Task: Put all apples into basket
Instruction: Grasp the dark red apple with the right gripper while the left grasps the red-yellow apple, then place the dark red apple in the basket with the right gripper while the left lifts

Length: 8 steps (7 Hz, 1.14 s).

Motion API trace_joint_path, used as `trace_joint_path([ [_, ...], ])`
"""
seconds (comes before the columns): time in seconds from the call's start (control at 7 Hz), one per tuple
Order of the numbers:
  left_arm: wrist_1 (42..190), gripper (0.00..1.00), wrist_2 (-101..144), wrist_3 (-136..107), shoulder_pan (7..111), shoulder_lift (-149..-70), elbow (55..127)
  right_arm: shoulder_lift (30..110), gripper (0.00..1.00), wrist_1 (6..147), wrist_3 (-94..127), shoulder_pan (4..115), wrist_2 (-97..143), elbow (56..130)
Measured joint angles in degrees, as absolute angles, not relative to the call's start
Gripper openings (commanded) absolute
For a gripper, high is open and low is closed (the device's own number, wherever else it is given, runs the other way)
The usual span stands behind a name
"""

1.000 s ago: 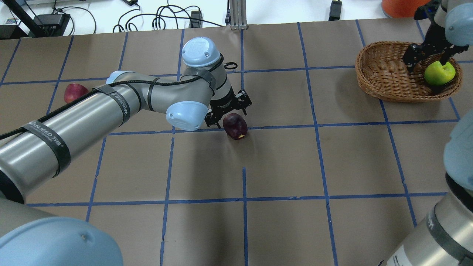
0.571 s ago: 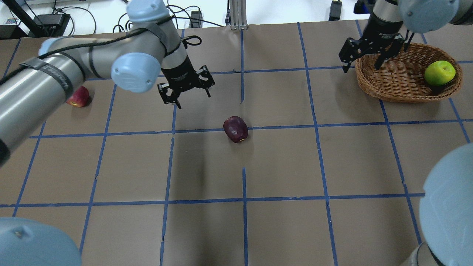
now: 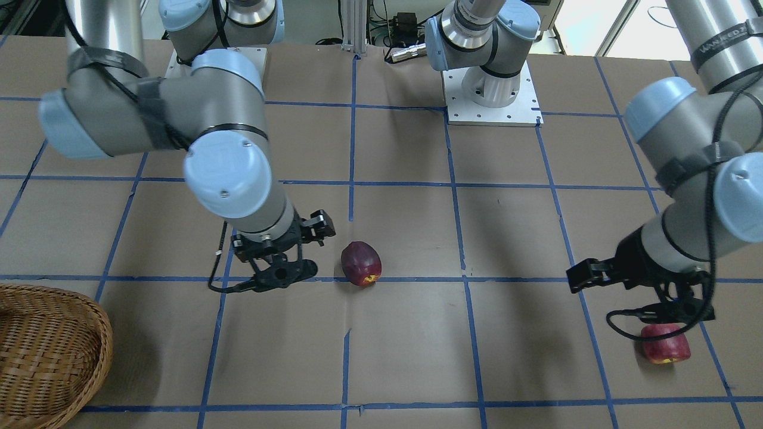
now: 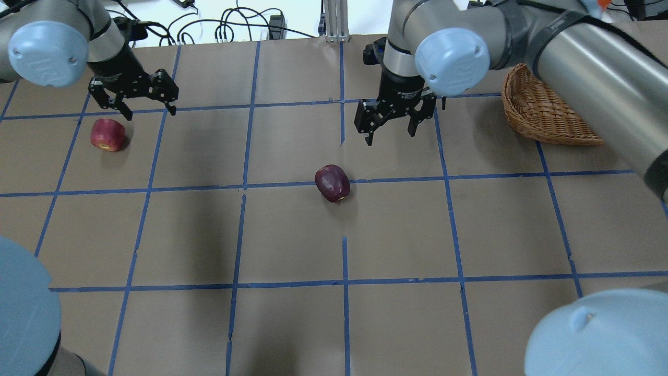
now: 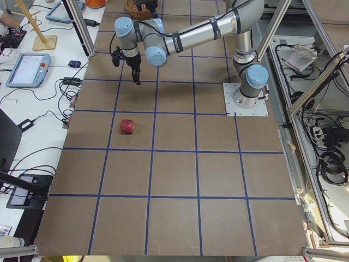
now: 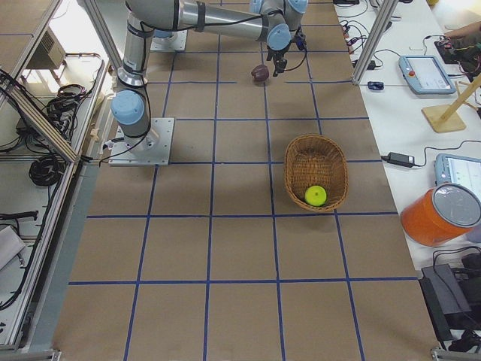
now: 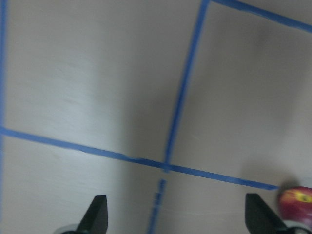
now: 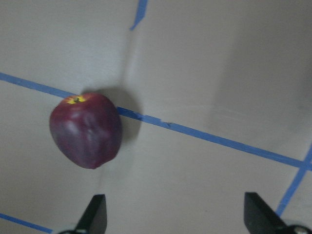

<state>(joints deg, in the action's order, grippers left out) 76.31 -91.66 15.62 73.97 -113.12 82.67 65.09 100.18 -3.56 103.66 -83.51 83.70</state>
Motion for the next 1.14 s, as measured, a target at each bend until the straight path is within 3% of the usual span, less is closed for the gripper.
trace_joint_path([
  [0.29,68.01,1.0,-92.01,33.01,67.62,-117.49,82.31,63.12,1.0,109.58,1.06,109.09,-83.0,88.29],
  [0.86,56.79,1.0,-92.29,43.61,63.35,-127.65,81.03,59.07,1.0,113.79,2.43,110.8,-78.5,89.79],
  [1.0,56.49,1.0,-92.34,44.31,62.73,-128.95,80.83,57.62,0.91,115.77,2.55,110.82,-78.42,89.8],
  [1.14,56.39,0.92,-92.24,44.29,62.46,-129.76,80.78,56.2,0.26,118.47,2.6,110.82,-78.62,89.77],
])
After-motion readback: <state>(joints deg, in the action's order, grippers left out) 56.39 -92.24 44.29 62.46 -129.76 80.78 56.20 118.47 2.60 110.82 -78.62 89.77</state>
